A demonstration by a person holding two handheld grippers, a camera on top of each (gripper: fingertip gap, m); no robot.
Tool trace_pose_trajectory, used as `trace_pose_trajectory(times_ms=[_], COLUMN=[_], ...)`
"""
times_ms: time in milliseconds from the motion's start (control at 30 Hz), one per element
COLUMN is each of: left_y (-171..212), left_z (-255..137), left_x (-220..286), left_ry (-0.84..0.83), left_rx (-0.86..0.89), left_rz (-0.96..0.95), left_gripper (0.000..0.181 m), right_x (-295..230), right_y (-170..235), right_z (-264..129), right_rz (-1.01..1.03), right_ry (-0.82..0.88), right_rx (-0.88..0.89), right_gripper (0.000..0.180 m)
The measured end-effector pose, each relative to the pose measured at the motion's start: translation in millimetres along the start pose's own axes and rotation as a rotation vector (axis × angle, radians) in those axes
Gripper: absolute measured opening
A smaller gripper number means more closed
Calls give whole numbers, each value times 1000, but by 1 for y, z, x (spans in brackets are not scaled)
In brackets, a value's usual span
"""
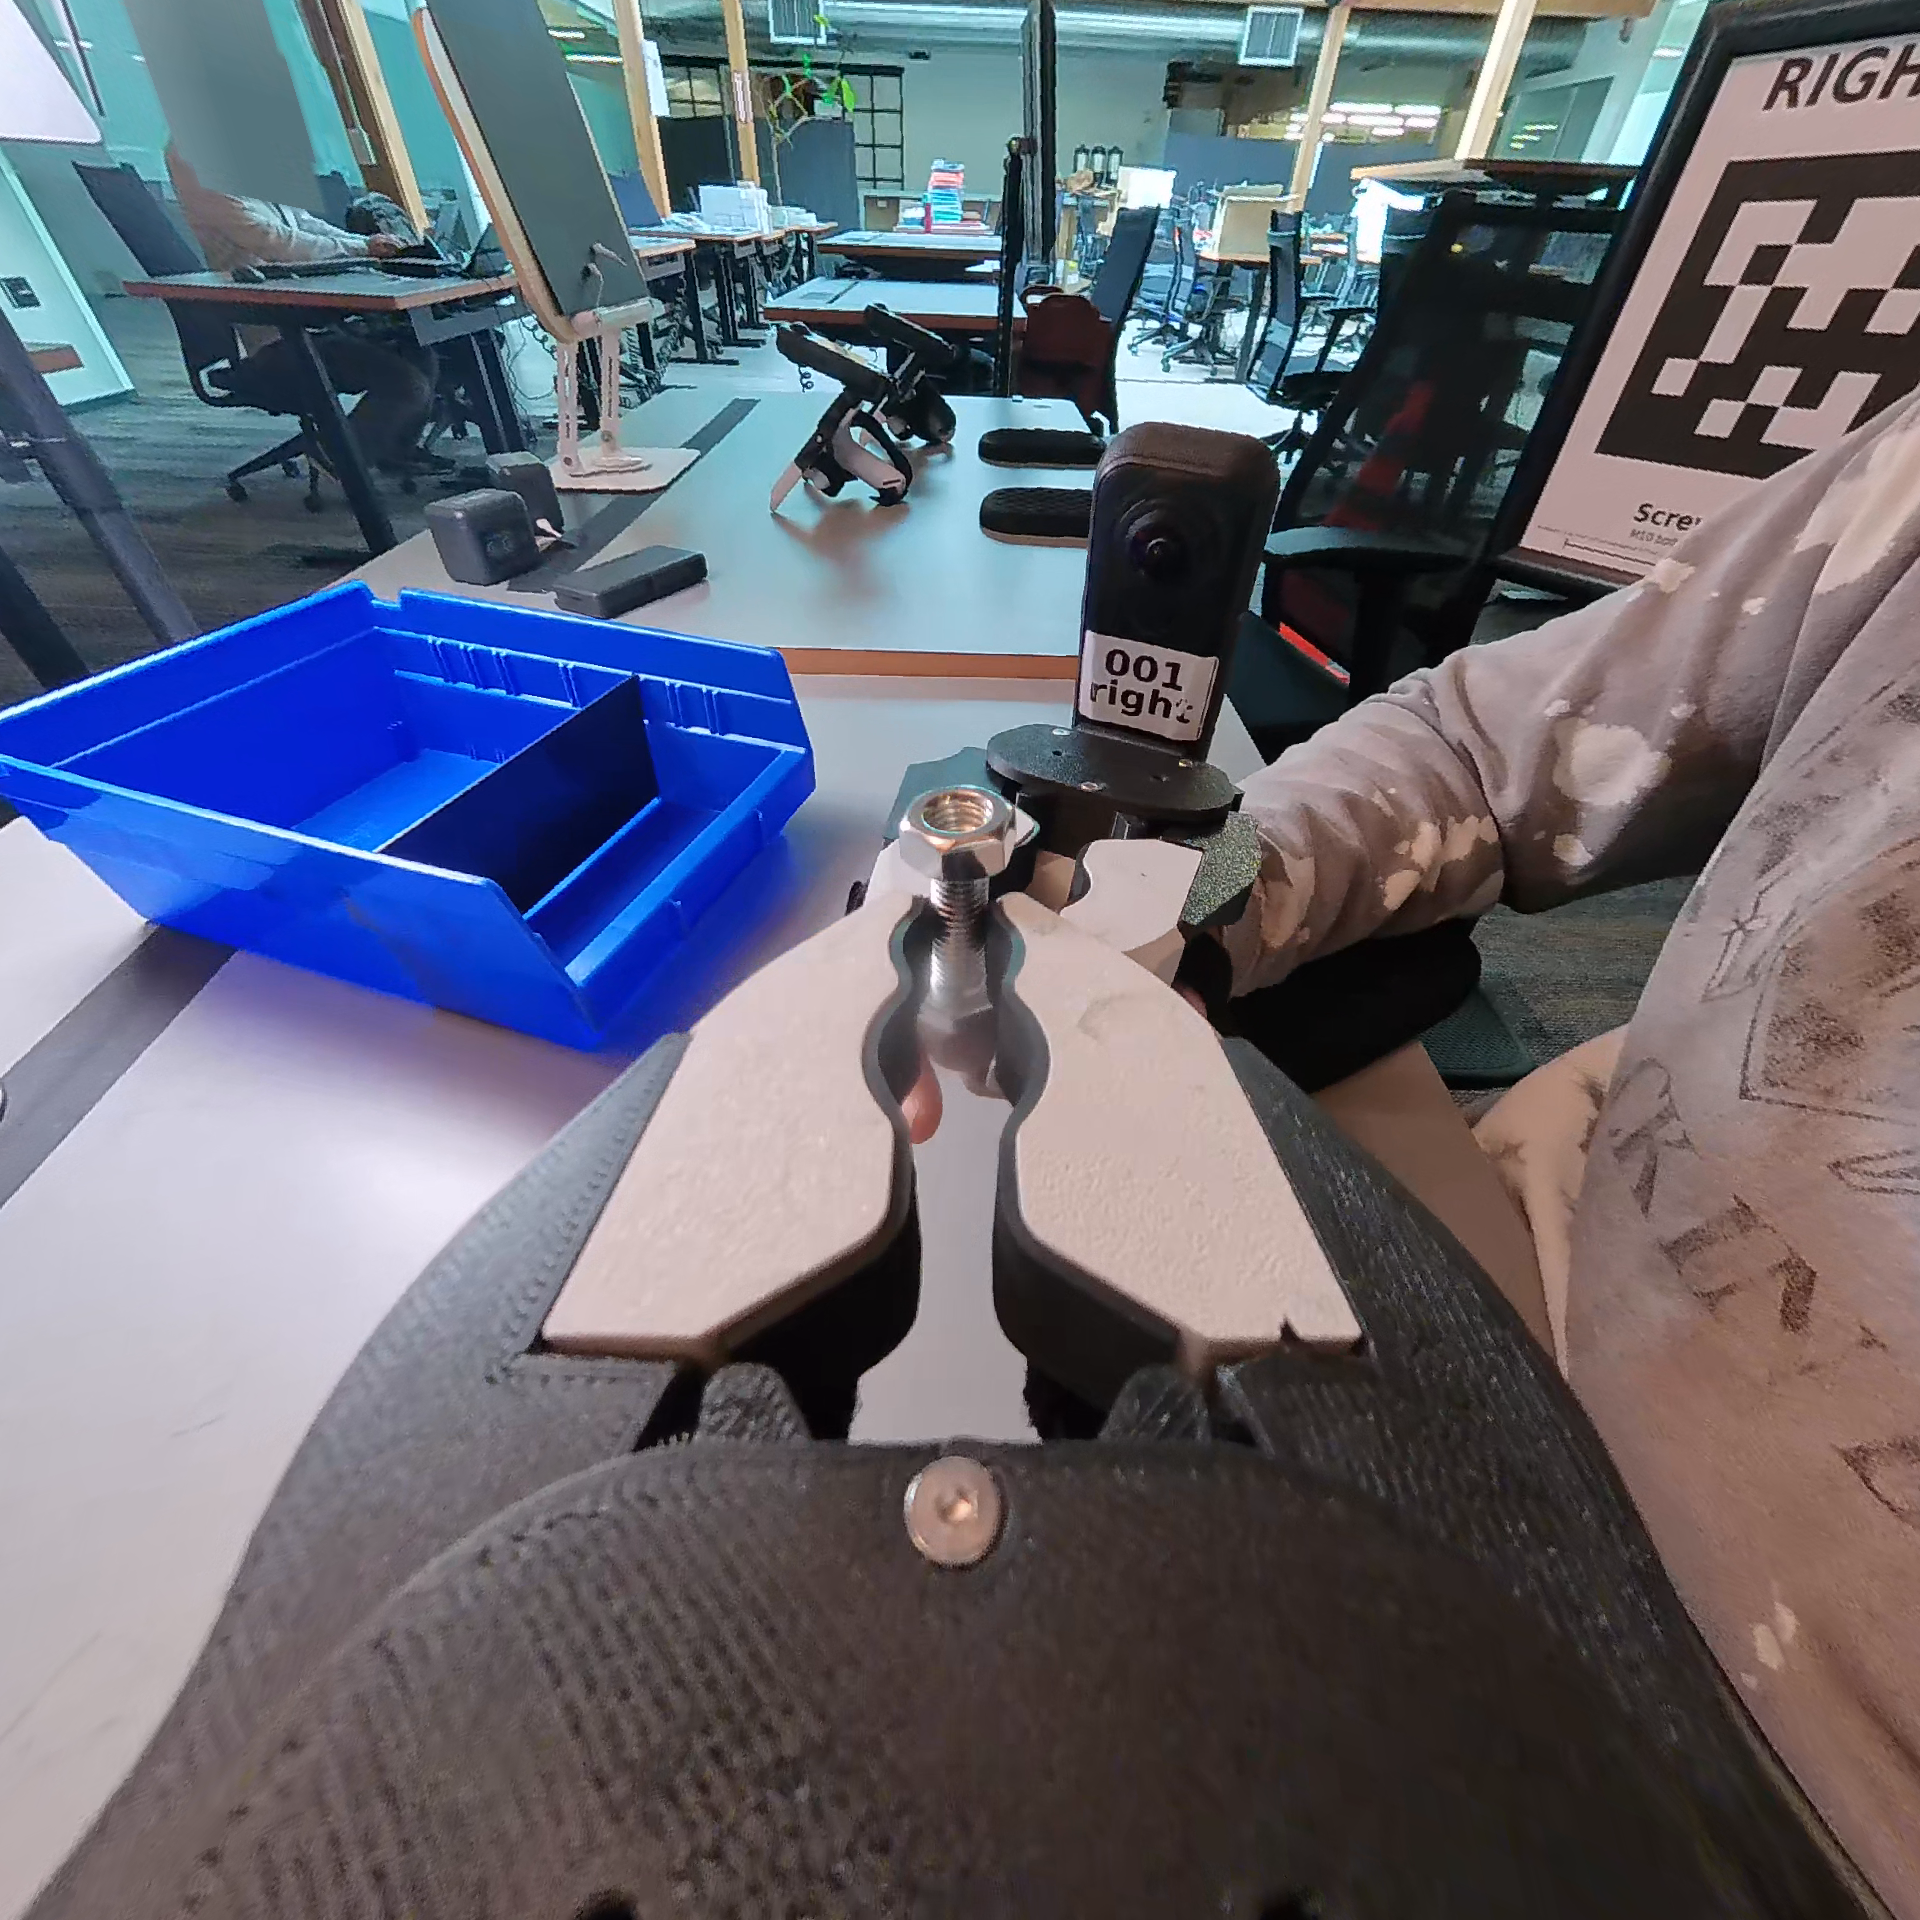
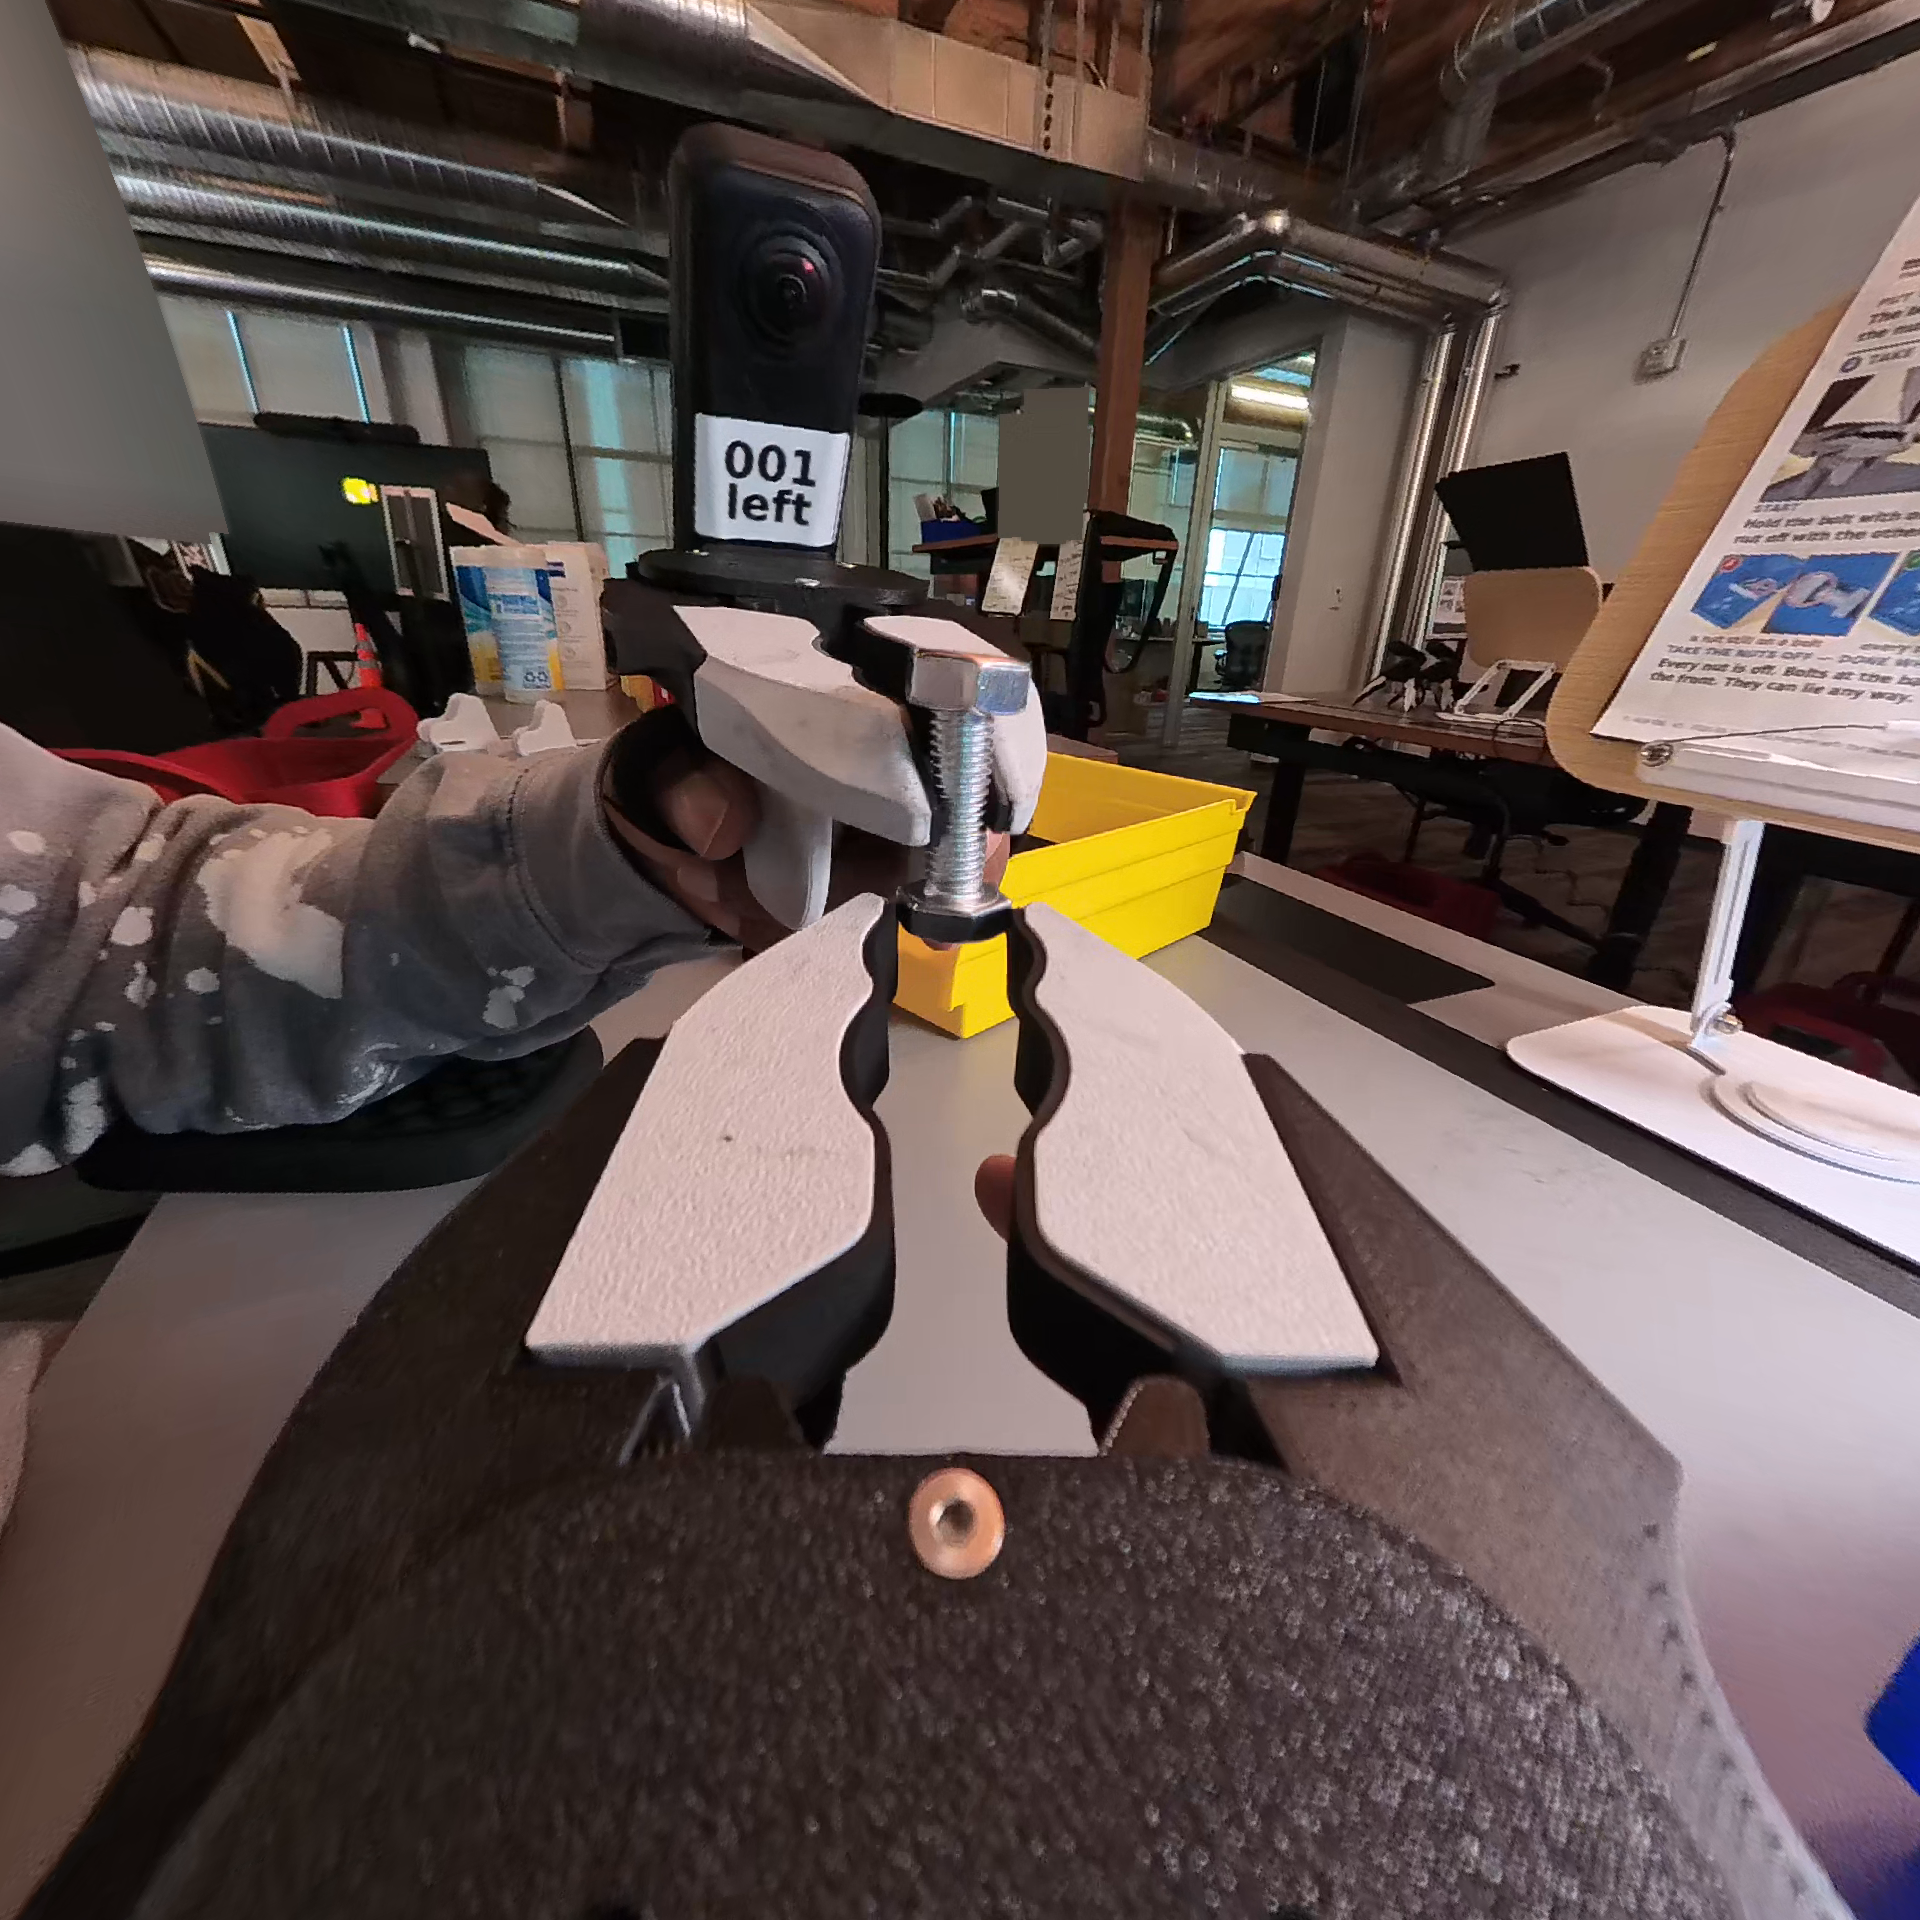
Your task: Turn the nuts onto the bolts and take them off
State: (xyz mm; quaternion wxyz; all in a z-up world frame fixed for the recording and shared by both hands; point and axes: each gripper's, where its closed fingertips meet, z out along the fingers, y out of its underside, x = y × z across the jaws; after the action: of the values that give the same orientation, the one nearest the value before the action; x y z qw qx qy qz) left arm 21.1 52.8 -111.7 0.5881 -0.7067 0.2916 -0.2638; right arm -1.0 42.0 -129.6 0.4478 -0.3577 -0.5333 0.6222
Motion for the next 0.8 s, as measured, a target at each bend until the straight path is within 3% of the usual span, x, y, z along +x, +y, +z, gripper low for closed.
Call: trace_pose_trajectory(times_ms=[500,633,800], left_y=[1,-11,-14], left_z=[-2,-9,-10], left_x=[2,0,0], left_ry=[31,32,30], left_rx=[7,82,98], left_rz=[-24,-49,-57], left_gripper=[11,23,23], right_x=[-3,0,-1], right_y=[1,2,4], right_z=[-1,-1,0], right_rz=[-18,7,7], right_ry=[-16,-10,-12], right_rx=[-10,-5,-4], right_gripper=[19,19,19])
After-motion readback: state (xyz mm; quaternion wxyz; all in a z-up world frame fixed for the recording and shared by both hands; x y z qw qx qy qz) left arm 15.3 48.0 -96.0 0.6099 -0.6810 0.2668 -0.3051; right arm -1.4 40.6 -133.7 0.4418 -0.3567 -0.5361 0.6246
